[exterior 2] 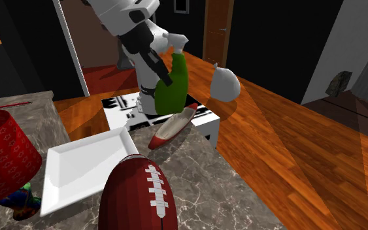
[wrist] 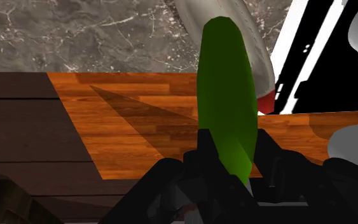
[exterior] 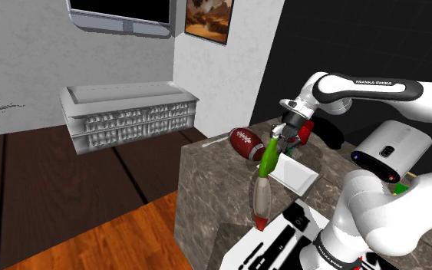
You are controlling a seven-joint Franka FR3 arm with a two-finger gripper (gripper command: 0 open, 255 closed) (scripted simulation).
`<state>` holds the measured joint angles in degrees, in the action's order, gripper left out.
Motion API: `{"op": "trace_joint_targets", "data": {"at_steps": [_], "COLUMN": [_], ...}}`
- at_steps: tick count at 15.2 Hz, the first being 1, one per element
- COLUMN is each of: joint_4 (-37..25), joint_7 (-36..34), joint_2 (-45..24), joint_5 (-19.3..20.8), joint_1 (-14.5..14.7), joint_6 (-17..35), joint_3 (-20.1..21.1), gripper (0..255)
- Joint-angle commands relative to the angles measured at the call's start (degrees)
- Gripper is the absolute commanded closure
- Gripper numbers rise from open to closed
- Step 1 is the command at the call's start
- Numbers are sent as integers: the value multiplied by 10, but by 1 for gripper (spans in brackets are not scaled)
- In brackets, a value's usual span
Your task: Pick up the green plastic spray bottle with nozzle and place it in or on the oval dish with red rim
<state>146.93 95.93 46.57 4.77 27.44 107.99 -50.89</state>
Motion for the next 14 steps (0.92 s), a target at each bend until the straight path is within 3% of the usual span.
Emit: {"op": "trace_joint_targets", "data": {"at_steps": [1,3,14], "joint_4": [44,77,134], "joint_7": [-21,-35,0], "joint_2": [47,87,53], "joint_5": [6,9,37], "joint_1": [-39,-68,-68], "joint_6": [-10,-23,62], "joint_3": [37,63,9], "gripper": [255,255,255]}}
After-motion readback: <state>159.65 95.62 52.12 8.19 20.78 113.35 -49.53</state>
